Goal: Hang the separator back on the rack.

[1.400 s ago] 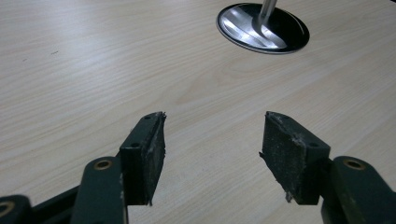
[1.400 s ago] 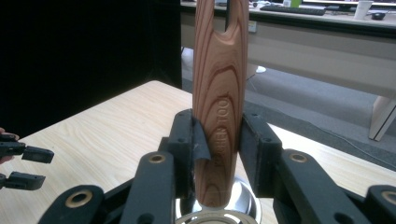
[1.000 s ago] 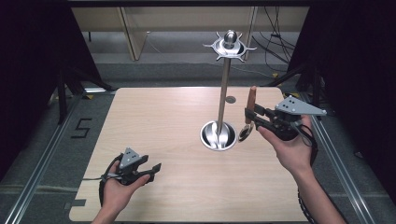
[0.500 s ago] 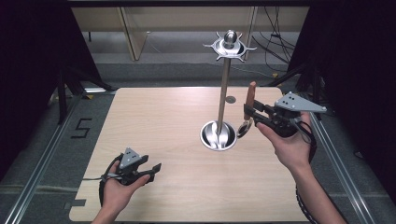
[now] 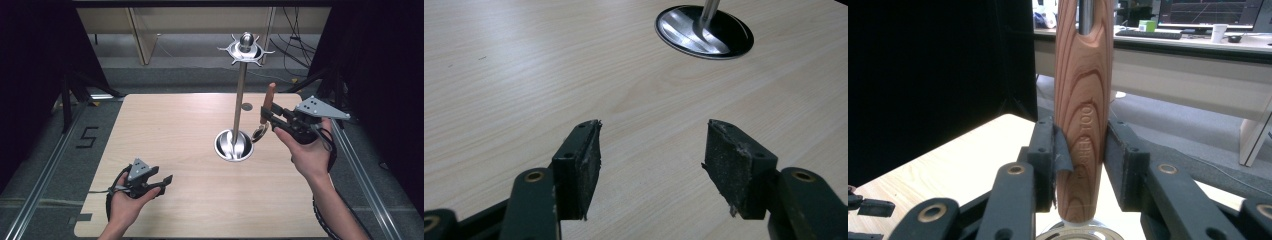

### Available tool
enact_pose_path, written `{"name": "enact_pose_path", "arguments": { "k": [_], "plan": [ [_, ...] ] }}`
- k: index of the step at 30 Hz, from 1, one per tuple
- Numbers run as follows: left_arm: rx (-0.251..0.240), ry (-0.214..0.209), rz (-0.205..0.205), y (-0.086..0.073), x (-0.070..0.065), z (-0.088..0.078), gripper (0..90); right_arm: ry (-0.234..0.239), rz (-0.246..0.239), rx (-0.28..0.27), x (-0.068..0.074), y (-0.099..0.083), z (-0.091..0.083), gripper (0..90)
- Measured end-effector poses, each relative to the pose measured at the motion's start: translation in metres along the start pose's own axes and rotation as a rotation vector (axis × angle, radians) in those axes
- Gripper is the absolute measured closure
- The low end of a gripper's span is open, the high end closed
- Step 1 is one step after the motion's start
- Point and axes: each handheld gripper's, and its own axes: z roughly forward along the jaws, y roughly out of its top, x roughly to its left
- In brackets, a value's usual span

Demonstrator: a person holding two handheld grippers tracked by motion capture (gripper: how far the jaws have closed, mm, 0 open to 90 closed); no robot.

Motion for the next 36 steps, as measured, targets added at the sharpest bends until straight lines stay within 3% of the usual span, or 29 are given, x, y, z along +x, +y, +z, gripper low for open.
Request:
{"name": "enact_pose_path", "arguments": {
  "k": [20,29,36],
  "plan": [
    [0.002,0.0,0.011,0.0,0.0,0.0,38.7,0.004,0.01,-0.016,0.001,0.006,0.004,68.4],
    [-0.004,-0.002,-0.008,0.0,0.0,0.0,38.7,-0.005,0.025,-0.025,0.003,0.008,0.005,68.4],
    [-0.004,-0.003,-0.01,0.0,0.0,0.0,38.7,-0.006,0.01,-0.037,0.001,0.011,0.006,68.4]
  ]
}}
